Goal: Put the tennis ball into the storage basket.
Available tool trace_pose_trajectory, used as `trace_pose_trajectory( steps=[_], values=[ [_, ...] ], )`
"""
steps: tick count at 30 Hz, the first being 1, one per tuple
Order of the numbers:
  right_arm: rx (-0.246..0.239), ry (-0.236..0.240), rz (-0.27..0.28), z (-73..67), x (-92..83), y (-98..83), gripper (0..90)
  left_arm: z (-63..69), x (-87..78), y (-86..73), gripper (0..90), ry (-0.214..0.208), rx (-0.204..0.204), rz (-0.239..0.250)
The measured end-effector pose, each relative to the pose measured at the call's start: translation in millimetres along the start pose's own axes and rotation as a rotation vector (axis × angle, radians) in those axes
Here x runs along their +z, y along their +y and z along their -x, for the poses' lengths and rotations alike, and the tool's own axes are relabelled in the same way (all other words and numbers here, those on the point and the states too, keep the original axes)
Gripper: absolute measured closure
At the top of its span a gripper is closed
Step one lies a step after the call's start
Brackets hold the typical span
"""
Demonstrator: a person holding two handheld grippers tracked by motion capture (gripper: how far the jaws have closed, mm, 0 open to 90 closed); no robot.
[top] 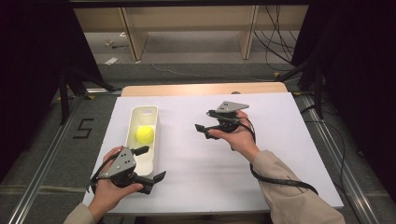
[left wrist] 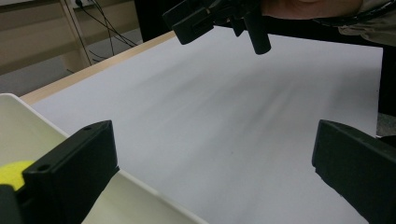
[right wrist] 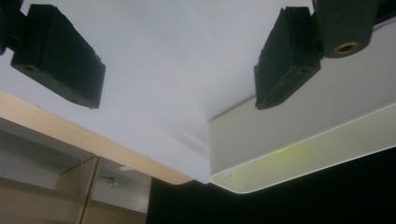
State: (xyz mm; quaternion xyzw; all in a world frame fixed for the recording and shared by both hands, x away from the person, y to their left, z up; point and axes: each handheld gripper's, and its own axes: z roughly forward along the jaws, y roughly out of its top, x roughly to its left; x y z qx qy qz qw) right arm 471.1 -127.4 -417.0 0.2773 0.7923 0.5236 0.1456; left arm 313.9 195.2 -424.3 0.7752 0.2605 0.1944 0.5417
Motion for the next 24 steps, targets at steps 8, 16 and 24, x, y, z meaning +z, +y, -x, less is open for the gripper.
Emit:
trace_pose_trajectory(
  steps=[8, 16, 24],
  values=[
    [0.005, -0.023, 0.003, 6.3, -13.7, -4.4, 17.3, -0.1, -0.2, 0.0, 0.0, 0.0, -0.002, 0.0],
    [0.011, -0.041, 0.005, 11.9, -27.0, -10.2, 17.1, -0.4, 0.0, 0.1, 0.0, 0.0, 0.002, -0.001],
    [0.015, -0.057, 0.006, 15.1, -38.1, -14.1, 17.0, -0.6, 0.0, -0.1, 0.0, 0.001, 0.001, -0.001]
  ],
)
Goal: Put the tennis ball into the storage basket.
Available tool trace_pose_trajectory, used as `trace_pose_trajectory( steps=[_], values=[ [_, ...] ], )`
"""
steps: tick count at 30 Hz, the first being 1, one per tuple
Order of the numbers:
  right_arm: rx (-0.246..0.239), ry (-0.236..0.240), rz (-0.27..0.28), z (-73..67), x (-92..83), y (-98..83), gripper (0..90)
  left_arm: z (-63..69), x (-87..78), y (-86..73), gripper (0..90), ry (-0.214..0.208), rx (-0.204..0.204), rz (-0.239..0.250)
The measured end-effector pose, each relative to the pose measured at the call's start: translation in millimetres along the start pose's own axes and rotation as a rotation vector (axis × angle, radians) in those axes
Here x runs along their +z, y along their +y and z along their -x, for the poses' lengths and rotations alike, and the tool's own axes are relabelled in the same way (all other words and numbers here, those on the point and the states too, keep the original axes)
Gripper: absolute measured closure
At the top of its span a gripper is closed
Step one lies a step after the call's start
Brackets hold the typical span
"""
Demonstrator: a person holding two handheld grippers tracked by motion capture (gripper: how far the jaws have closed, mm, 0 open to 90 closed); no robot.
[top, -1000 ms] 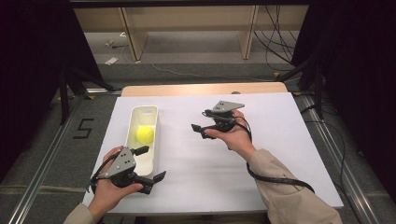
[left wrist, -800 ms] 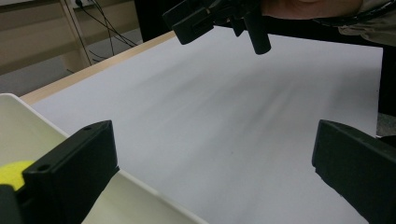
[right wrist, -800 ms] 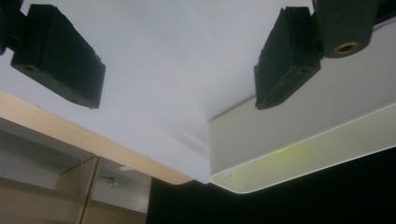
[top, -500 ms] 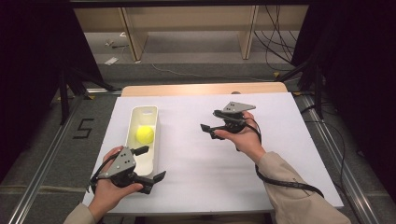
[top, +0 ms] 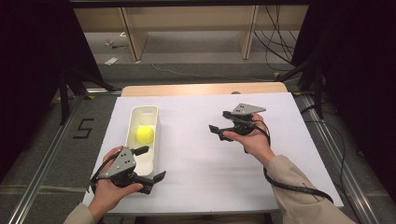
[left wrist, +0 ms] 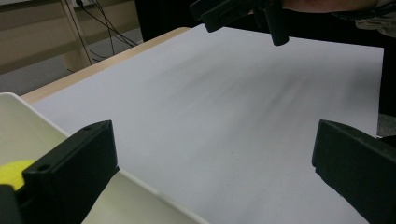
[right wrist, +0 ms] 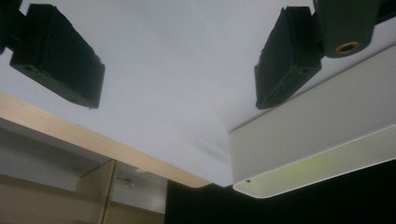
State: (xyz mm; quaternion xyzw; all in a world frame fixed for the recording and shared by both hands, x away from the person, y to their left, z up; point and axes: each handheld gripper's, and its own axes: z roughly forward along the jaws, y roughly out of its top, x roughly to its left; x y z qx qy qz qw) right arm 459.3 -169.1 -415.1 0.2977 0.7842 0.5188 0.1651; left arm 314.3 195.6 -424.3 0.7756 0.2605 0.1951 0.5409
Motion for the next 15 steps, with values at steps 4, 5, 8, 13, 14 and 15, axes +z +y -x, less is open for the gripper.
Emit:
trace_pose_trajectory(
  steps=[4, 5, 8, 13, 14, 15],
  values=[
    [0.003, -0.012, 0.0, 2.3, -6.2, -2.6, 17.0, 0.1, 0.1, 0.1, 0.0, 0.0, 0.002, 0.0],
    [0.003, -0.015, -0.001, 2.7, -7.8, -3.4, 17.0, 0.1, 0.2, 0.1, 0.0, 0.0, 0.002, 0.0],
    [0.005, -0.02, -0.006, 3.5, -12.0, -6.1, 17.0, 0.1, 0.2, 0.0, 0.0, 0.001, 0.001, -0.001],
    [0.007, -0.03, -0.004, 5.5, -18.7, -10.1, 17.0, 0.1, 0.3, 0.0, 0.0, 0.001, 0.001, -0.002],
    [0.009, -0.034, -0.006, 5.9, -20.0, -10.7, 17.0, 0.1, 0.3, 0.0, 0.0, 0.001, 0.001, -0.002],
    [0.009, -0.035, -0.006, 6.5, -21.5, -11.3, 17.0, 0.1, 0.3, 0.0, 0.0, 0.001, 0.001, -0.001]
  ],
)
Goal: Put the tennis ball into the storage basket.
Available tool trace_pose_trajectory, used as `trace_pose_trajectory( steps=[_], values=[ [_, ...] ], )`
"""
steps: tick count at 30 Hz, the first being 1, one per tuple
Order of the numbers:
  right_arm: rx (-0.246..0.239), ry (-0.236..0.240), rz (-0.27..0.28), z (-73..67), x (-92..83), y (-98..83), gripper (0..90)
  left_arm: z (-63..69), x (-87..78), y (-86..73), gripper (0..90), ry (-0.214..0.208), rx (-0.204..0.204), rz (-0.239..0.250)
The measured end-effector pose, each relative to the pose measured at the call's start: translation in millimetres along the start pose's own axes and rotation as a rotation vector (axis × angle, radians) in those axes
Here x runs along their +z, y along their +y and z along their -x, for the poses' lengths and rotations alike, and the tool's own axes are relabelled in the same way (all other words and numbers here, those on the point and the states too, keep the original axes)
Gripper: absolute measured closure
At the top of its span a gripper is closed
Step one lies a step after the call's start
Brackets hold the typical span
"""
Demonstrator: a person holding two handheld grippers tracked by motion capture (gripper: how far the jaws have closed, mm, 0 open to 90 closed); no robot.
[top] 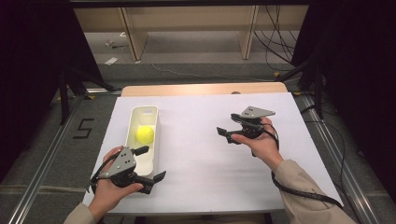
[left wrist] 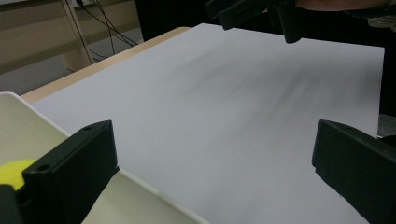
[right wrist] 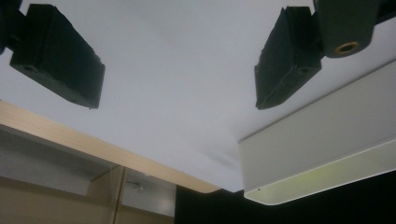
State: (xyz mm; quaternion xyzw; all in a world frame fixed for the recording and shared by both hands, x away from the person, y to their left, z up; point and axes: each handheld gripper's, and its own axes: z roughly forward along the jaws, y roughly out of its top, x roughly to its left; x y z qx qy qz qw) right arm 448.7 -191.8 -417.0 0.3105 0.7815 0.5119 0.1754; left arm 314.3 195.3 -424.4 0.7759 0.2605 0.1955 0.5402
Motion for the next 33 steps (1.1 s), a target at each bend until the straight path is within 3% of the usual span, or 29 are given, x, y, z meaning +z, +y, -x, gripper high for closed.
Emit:
trace_pose_trajectory(
  steps=[33],
  values=[
    [0.05, -0.091, 0.005, 20.7, -51.9, -28.3, 16.9, -0.2, -0.1, -0.1, 0.0, 0.006, 0.0, -0.003]
  ],
)
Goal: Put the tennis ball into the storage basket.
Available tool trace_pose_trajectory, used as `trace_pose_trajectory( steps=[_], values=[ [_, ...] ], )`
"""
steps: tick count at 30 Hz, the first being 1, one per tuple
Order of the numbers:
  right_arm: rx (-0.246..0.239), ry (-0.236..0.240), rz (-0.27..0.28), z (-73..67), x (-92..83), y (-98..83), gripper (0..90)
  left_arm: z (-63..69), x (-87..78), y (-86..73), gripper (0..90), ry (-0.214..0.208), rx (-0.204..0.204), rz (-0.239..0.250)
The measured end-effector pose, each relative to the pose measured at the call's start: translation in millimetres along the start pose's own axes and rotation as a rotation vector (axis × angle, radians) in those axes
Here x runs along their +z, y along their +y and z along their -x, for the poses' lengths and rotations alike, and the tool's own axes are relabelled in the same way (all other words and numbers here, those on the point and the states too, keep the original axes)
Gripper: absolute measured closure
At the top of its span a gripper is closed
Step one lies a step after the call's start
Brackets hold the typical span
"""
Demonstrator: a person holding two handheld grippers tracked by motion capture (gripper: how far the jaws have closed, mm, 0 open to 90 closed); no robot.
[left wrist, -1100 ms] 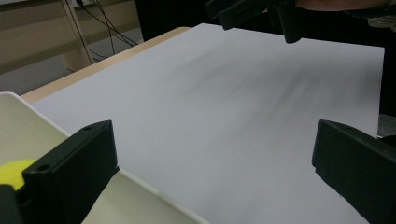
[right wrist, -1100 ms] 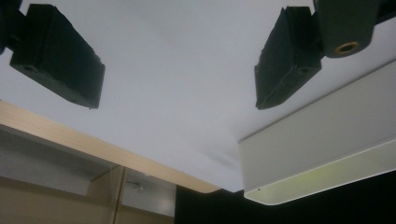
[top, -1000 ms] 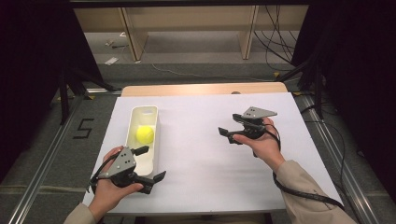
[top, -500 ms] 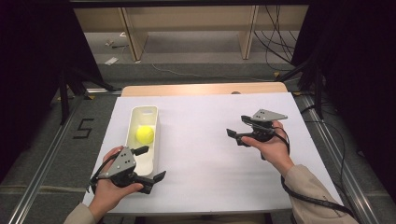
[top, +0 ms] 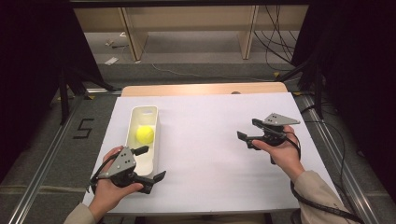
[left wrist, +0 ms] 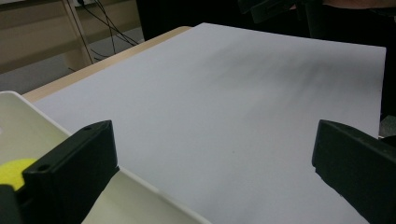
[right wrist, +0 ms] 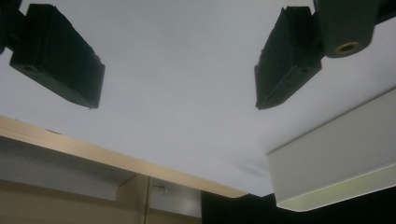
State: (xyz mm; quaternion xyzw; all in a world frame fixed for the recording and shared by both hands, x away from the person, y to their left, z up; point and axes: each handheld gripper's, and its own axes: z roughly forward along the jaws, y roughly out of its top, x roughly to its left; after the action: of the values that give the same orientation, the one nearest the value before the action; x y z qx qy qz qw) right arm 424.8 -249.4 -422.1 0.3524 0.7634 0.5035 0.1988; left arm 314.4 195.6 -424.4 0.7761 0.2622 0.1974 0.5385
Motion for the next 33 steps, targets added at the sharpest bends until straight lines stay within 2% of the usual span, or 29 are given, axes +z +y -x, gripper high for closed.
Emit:
trace_pose_trajectory(
  steps=[22, 33],
  values=[
    [0.039, -0.046, 0.0, 11.0, -26.6, -18.8, 17.0, -0.2, 0.1, -0.1, 0.0, 0.002, 0.0, 0.0],
    [0.038, -0.044, 0.012, 10.0, -27.5, -23.8, 16.9, -0.4, 0.1, -0.1, 0.0, -0.001, -0.003, 0.0]
  ],
)
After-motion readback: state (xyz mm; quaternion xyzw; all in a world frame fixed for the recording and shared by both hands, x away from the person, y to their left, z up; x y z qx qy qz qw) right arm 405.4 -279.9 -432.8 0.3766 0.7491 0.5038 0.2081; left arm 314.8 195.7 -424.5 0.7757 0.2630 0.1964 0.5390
